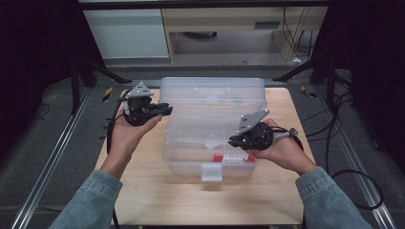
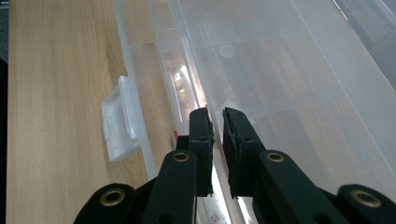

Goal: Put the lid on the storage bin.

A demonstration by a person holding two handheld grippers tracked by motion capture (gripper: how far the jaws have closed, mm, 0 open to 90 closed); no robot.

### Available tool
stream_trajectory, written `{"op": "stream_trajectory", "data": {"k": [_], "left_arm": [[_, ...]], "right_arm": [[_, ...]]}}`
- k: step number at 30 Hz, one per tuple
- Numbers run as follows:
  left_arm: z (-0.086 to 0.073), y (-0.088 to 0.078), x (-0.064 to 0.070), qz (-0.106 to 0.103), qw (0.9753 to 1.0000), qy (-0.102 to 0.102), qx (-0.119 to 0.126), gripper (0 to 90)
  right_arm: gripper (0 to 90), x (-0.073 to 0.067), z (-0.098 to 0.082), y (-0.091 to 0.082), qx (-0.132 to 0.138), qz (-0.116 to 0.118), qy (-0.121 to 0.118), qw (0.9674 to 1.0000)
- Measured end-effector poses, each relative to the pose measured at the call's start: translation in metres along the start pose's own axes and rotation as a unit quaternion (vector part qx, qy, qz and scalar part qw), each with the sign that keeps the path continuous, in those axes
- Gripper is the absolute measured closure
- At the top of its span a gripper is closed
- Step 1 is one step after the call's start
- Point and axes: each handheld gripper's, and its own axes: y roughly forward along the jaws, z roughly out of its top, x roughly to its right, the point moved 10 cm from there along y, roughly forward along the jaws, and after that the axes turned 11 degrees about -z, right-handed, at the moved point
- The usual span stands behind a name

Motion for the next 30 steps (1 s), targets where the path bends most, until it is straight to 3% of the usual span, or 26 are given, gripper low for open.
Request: {"op": "stream_trajectory", "data": {"k": [7,12,22,26,30], "left_arm": [[-0.012,-0.002,0.001,-0.013,0.9998,-0.006,-0.009,79.5],[-0.023,-0.005,-0.003,-0.021,0.9994,-0.022,-0.016,84.6],[-0.044,-0.001,0.003,-0.036,0.9983,-0.037,-0.026,86.6],[-0.046,-0.002,0.005,-0.039,0.9982,-0.036,-0.028,86.7],[-0.047,-0.002,0.006,-0.038,0.9983,-0.034,-0.029,86.7]], "right_arm": [[81.7,-0.004,-0.003,0.001,-0.001,-0.001,0.001,1.0000],[81.4,-0.007,-0.005,0.001,0.003,0.002,0.005,1.0000],[78.7,-0.012,-0.012,0.002,0.005,0.003,0.016,0.9999],[65.2,-0.012,-0.014,-0.004,0.017,-0.008,0.040,0.9990],[60.0,-0.008,-0.017,-0.015,0.029,-0.027,0.057,0.9976]]}}
